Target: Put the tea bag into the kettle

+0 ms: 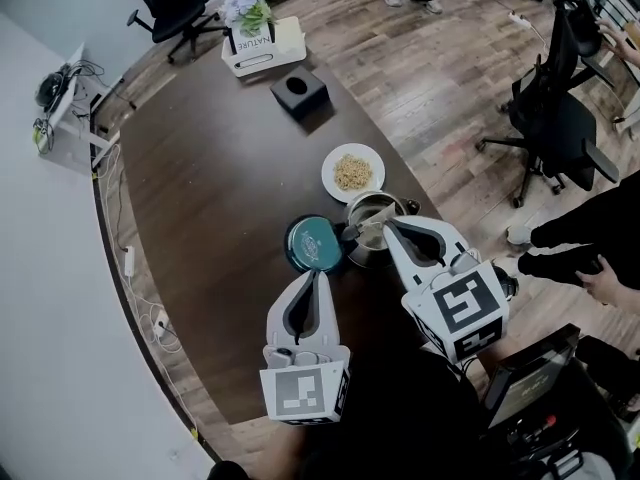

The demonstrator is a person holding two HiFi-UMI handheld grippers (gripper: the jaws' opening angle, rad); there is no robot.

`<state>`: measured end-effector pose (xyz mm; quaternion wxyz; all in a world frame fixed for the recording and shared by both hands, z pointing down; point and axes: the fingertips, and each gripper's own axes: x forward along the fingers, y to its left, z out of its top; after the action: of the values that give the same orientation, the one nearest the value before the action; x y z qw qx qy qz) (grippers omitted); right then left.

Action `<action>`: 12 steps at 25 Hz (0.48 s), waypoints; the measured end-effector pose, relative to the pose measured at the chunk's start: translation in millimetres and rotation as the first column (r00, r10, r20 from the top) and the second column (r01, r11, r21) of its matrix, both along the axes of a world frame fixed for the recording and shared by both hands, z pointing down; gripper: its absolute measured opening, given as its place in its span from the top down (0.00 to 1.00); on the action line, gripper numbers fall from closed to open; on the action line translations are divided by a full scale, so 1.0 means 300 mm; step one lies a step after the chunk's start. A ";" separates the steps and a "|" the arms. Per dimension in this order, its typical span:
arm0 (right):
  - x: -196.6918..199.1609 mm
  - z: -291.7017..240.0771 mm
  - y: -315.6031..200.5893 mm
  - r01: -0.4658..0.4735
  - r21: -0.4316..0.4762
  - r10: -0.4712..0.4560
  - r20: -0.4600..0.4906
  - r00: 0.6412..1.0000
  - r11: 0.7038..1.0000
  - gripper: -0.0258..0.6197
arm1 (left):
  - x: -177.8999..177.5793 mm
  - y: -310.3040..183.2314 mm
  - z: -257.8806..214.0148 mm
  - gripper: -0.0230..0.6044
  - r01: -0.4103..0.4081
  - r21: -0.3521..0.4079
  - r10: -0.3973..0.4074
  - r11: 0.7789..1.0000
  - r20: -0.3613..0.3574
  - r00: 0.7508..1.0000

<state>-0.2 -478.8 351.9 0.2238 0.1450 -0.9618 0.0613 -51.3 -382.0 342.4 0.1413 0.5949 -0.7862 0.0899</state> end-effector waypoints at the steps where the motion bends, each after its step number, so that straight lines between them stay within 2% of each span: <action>1: -0.001 0.007 -0.001 -0.001 -0.004 0.001 -0.006 1.000 1.000 0.95 | -0.003 -0.001 -0.004 0.96 0.004 -0.003 -0.004 1.000 -0.002 1.000; 5: -0.011 0.042 -0.005 -0.005 -0.023 0.004 -0.031 1.000 1.000 0.95 | -0.011 -0.002 -0.004 0.96 0.014 -0.021 -0.014 1.000 -0.009 1.000; 12: -0.035 0.100 -0.007 -0.009 -0.044 0.006 -0.066 0.998 0.999 0.95 | -0.006 -0.005 0.005 0.96 -0.005 0.014 0.005 1.000 -0.031 0.999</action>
<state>-10.8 -480.9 382.0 0.2584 0.1455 -0.9518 0.0785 -53.2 -383.4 343.8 0.1492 0.5991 -0.7830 0.0754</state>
